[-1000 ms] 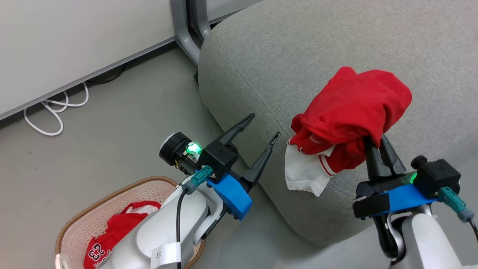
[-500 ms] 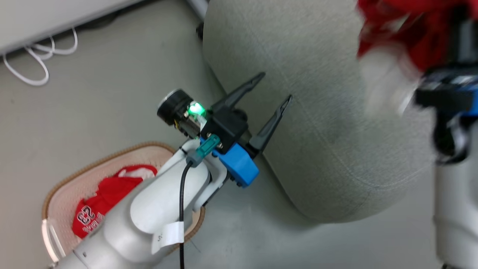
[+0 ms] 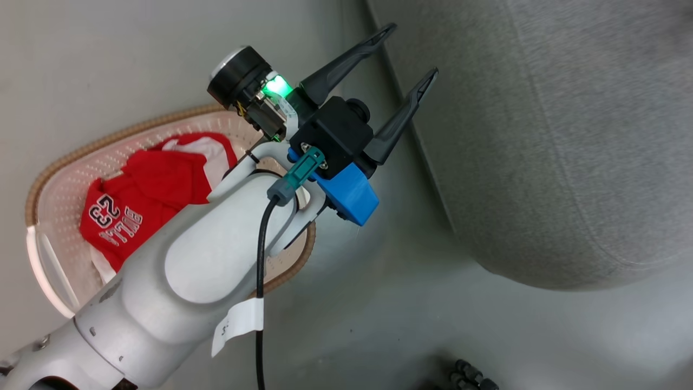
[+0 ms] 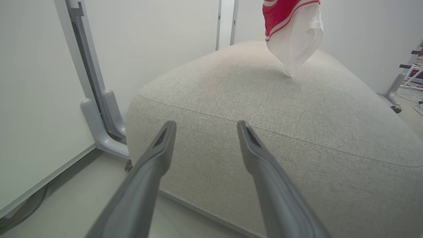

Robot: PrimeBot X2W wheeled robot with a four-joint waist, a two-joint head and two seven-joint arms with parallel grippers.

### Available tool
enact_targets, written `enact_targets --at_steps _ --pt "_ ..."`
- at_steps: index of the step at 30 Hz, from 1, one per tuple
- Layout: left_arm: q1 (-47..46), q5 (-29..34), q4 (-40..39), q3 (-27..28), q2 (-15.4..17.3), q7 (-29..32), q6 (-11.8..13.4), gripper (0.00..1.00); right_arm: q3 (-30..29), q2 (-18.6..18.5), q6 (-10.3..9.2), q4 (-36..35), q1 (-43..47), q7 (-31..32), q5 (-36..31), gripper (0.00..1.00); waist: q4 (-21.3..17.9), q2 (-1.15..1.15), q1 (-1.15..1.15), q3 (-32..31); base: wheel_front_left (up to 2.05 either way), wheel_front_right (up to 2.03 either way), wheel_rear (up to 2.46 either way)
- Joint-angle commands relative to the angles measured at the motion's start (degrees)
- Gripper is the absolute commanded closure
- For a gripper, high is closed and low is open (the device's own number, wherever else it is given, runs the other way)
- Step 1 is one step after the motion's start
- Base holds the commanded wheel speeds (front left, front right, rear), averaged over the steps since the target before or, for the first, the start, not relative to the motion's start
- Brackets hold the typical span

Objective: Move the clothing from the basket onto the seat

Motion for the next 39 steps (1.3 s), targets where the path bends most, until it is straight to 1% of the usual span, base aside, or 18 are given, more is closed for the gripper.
enact_targets --at_steps 1,5,11,15,17,18,19,20,23,25,29,33,39 --pt "-1.0 0.3 -0.4 0.1 0.4 0.2 0.1 0.00 -0.3 -0.7 0.01 2.0 -1.2 -0.2 0.4 1.00 1.3 0.00 -0.01 3.0 0.00 0.00 0.00" --pt "-1.4 0.5 -1.0 -0.2 1.0 0.7 0.3 0.00 -0.6 -0.4 0.01 10.0 -0.7 -0.2 0.4 1.00 1.5 0.00 -0.01 4.3 0.00 0.00 0.00" --pt "-1.6 0.5 -1.4 -0.4 1.5 1.2 0.5 0.00 0.0 1.2 0.01 19.0 1.2 -0.2 0.9 1.00 1.9 0.00 -0.01 5.0 0.00 0.00 0.00" --pt "-1.8 0.2 -1.6 -0.5 1.5 1.1 0.5 0.00 1.3 1.6 0.01 22.9 2.4 -0.2 1.4 1.00 2.3 0.00 -0.01 5.1 0.00 0.00 0.00" --pt "-1.8 0.1 -1.6 -0.5 1.5 1.0 0.7 0.00 1.6 1.6 0.01 23.6 2.5 -0.2 1.5 1.00 2.5 0.00 -0.01 5.1 0.00 0.00 0.00" --pt "-1.8 0.0 -1.5 -0.6 1.5 0.8 0.8 0.00 1.7 1.7 0.01 23.9 2.6 -0.2 1.6 0.95 2.5 0.00 -0.01 5.0 0.00 0.00 0.00" --pt "-1.7 0.0 -1.3 -0.6 1.6 0.6 0.9 0.00 1.8 1.9 0.01 23.9 2.9 -0.2 1.7 0.51 2.5 0.00 -0.01 4.8 0.00 0.00 0.00" --pt "-1.4 -0.2 -1.2 -0.6 1.5 0.4 1.0 0.00 1.8 2.1 0.01 23.8 3.3 -0.2 1.9 0.00 2.5 0.00 -0.01 4.5 0.00 0.00 0.00" --pt "-0.4 -0.6 -0.4 -0.7 0.9 -0.8 1.0 0.00 2.9 2.7 0.01 22.3 5.6 -0.2 2.0 0.00 2.8 0.00 -0.01 2.7 0.00 0.00 0.00" --pt "0.3 -1.0 0.2 -0.7 0.3 -1.8 1.2 0.00 3.8 2.6 0.00 20.6 8.4 -0.2 1.5 0.00 3.1 0.00 -0.01 1.1 0.00 0.00 0.00" --pt "2.0 -2.2 2.0 -0.1 -0.6 -3.9 1.5 0.00 5.8 3.6 0.01 16.5 15.6 -0.2 1.1 0.00 3.5 0.00 -0.01 -3.2 0.00 0.00 0.00" --pt "4.7 -3.8 3.6 1.2 -1.0 -5.6 2.3 0.00 7.2 5.0 0.01 11.7 22.1 -0.2 1.6 0.00 3.5 0.00 -0.01 -8.1 0.00 0.00 0.00" --pt "10.9 -5.8 4.9 5.3 -0.7 -6.7 3.7 0.00 12.0 7.1 0.00 2.7 30.5 -0.2 1.9 0.00 4.2 0.00 -0.01 -16.9 0.00 0.00 0.00"
